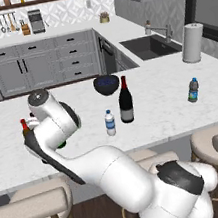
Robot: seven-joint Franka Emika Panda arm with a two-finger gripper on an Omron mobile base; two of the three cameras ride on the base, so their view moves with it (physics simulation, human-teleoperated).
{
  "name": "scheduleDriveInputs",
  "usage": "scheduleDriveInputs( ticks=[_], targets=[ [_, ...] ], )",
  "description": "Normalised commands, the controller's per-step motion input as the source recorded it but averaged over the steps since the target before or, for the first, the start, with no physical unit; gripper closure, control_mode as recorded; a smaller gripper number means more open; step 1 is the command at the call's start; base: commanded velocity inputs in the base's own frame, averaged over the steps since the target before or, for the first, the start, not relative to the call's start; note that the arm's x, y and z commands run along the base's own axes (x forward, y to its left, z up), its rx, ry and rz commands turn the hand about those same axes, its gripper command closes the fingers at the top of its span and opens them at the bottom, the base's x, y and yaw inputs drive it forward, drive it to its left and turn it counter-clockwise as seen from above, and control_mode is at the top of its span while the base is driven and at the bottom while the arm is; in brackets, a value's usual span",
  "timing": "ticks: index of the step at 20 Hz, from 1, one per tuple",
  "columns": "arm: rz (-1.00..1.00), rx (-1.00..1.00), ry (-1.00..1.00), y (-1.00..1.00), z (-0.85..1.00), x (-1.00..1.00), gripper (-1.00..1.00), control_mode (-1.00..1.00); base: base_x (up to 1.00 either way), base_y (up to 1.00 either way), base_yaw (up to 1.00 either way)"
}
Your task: Move the plastic bottles in the middle to the plastics group, and the glass bottles in the middle to the glass group.
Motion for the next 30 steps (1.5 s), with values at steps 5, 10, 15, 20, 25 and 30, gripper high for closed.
scheduleDriveInputs(
  ticks=[5,10,15,20,25,30],
  targets=[
    [-0.09,0.03,0.17,-0.79,0.01,-0.15,-1.0,-1.0,0.0,0.0,0.0],
    [-0.1,0.0,0.2,-0.76,0.0,0.05,-1.0,-1.0,0.0,0.0,0.0],
    [-0.01,-0.01,0.18,-0.7,-0.01,0.21,-1.0,-1.0,0.0,0.0,0.0],
    [0.0,-0.04,0.15,-0.75,-0.13,0.36,-1.0,-1.0,0.0,0.0,0.0],
    [0.03,-0.09,0.0,-0.65,-0.16,0.25,-1.0,-1.0,0.0,0.0,0.0],
    [0.14,-0.11,0.0,-0.69,-0.23,0.19,-1.0,-1.0,0.0,0.0,0.0]
  ],
)
